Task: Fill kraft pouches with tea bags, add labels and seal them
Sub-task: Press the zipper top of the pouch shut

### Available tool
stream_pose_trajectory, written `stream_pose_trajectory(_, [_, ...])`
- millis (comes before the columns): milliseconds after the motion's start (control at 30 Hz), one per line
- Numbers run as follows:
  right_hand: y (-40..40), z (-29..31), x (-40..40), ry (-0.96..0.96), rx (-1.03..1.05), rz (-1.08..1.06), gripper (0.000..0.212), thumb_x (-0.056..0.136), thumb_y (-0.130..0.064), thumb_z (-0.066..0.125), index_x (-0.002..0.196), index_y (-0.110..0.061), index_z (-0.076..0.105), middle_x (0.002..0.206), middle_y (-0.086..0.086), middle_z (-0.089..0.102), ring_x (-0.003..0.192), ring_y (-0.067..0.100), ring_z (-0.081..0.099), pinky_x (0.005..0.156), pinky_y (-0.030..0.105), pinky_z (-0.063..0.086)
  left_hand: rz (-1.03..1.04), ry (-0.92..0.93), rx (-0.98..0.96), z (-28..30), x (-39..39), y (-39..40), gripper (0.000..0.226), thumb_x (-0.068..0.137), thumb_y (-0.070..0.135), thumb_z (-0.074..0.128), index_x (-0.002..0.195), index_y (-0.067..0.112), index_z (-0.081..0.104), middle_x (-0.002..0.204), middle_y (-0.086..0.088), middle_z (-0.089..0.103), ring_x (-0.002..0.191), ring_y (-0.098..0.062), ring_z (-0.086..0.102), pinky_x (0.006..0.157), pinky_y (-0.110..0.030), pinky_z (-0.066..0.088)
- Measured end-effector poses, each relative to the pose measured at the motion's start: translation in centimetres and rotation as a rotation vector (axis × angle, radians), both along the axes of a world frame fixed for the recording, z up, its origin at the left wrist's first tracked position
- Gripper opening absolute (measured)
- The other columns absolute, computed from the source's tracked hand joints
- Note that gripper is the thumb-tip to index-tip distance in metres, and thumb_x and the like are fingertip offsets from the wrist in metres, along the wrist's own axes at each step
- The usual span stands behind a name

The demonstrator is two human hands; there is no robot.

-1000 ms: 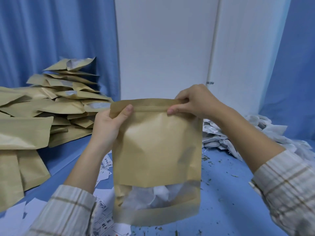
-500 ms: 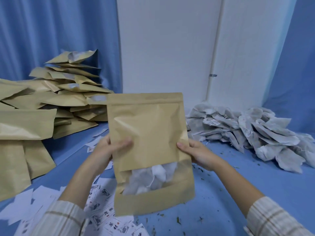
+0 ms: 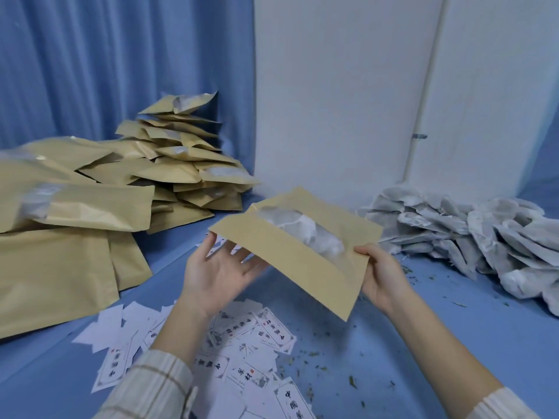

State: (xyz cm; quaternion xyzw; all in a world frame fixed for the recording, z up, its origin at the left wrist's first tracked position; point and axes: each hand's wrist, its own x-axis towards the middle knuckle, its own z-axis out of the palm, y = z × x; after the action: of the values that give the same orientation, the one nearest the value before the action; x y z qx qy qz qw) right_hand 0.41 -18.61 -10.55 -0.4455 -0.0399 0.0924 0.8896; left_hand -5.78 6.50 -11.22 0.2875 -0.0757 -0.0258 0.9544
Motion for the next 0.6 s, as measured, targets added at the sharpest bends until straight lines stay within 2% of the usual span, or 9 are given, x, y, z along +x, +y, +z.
stream_pose_trajectory(100, [4.2, 1.4, -0.1, -0.026, 0.099, 0.034, 0.024, 0.089, 0.006, 0.036, 0.082, -0.004, 0.057, 0.071, 0.007, 0.069, 0.061, 0.014, 0.067, 0.055, 0.023, 0.057, 0.062, 0.012, -0.065, 0.2, -0.3, 0.2, 0.035, 0.084, 0.049, 0.047, 0.095, 0.018, 0.055, 0.090, 0.001, 0.050, 0.083, -0.017, 0.048, 0.081, -0.029, 0.038])
stream_pose_trajectory(167, [10.6, 4.4, 1.3, -0.052, 0.114, 0.081, 0.024, 0.088, 0.009, 0.035, 0.080, -0.005, 0.054, 0.076, 0.010, 0.062, 0.063, 0.017, 0.063, 0.051, 0.023, 0.054, 0.132, 0.037, -0.095, 1.2, 0.2, 1.4, 0.043, 0.087, 0.051, 0.043, 0.108, 0.015, 0.053, 0.102, -0.004, 0.060, 0.093, -0.022, 0.057, 0.085, -0.033, 0.044])
stream_pose_trajectory(233, [19.9, 9.4, 2.8, -0.076, 0.184, 0.207, 0.019, 0.093, 0.002, 0.037, 0.091, -0.005, 0.054, 0.095, 0.015, 0.059, 0.085, 0.027, 0.061, 0.066, 0.035, 0.056, 0.201, 0.090, -0.109, 2.8, 0.9, 3.0, 0.061, 0.091, 0.054, 0.037, 0.128, 0.007, 0.047, 0.125, -0.019, 0.056, 0.112, -0.039, 0.055, 0.093, -0.048, 0.044])
stream_pose_trajectory(267, [24.8, 12.5, 2.9, -0.058, 0.189, 0.316, 0.017, 0.098, -0.013, 0.038, 0.104, -0.005, 0.052, 0.109, 0.016, 0.056, 0.101, 0.034, 0.058, 0.077, 0.044, 0.053, 0.243, 0.114, -0.083, 3.7, 1.5, 4.2, 0.067, 0.092, 0.056, 0.035, 0.133, 0.004, 0.043, 0.129, -0.022, 0.054, 0.114, -0.042, 0.054, 0.093, -0.051, 0.044])
stream_pose_trajectory(333, [32.6, 16.7, 2.8, -0.017, 0.052, 0.445, 0.047, 0.096, -0.045, 0.037, 0.132, -0.015, 0.038, 0.128, 0.011, 0.045, 0.120, 0.041, 0.047, 0.090, 0.057, 0.045, 0.331, 0.126, -0.055, 5.4, 2.6, 7.1, 0.070, 0.090, 0.061, 0.035, 0.127, 0.003, 0.048, 0.117, -0.022, 0.063, 0.102, -0.037, 0.063, 0.076, -0.046, 0.053])
stream_pose_trajectory(367, [34.9, 17.2, 2.8, -0.019, -0.013, 0.461, 0.055, 0.094, -0.052, 0.037, 0.137, -0.017, 0.033, 0.134, 0.009, 0.042, 0.121, 0.041, 0.046, 0.092, 0.058, 0.045, 0.385, 0.116, -0.065, 6.1, 2.8, 8.7, 0.069, 0.089, 0.063, 0.037, 0.119, 0.003, 0.052, 0.106, -0.021, 0.068, 0.092, -0.034, 0.068, 0.066, -0.042, 0.056])
stream_pose_trajectory(500, [37.2, 13.5, 4.4, -0.004, -0.137, 0.543, 0.049, 0.092, -0.050, 0.044, 0.131, -0.021, 0.037, 0.134, 0.018, 0.047, 0.105, 0.038, 0.058, 0.073, 0.046, 0.055, 0.451, 0.017, -0.148, 7.5, 3.1, 12.2, 0.052, 0.091, 0.051, 0.046, 0.115, 0.005, 0.049, 0.079, -0.009, 0.072, 0.072, -0.019, 0.071, 0.060, -0.031, 0.056])
stream_pose_trajectory(567, [36.1, 10.8, 5.9, 0.026, -0.162, 0.508, 0.048, 0.092, -0.047, 0.045, 0.127, -0.015, 0.038, 0.127, 0.021, 0.050, 0.101, 0.037, 0.060, 0.083, 0.047, 0.053, 0.435, 0.035, -0.125, 6.9, 4.3, 11.8, 0.033, 0.098, 0.039, 0.039, 0.101, 0.008, 0.051, 0.059, -0.001, 0.066, 0.051, -0.012, 0.065, 0.049, -0.022, 0.052])
stream_pose_trajectory(600, [35.4, 9.7, 6.7, 0.022, -0.210, 0.483, 0.043, 0.092, -0.044, 0.047, 0.120, -0.011, 0.043, 0.115, 0.020, 0.055, 0.097, 0.035, 0.061, 0.087, 0.046, 0.052, 0.431, 0.069, -0.082, 6.4, 5.0, 11.2, 0.028, 0.099, 0.034, 0.037, 0.092, 0.010, 0.052, 0.057, -0.001, 0.064, 0.050, -0.012, 0.064, 0.048, -0.021, 0.051])
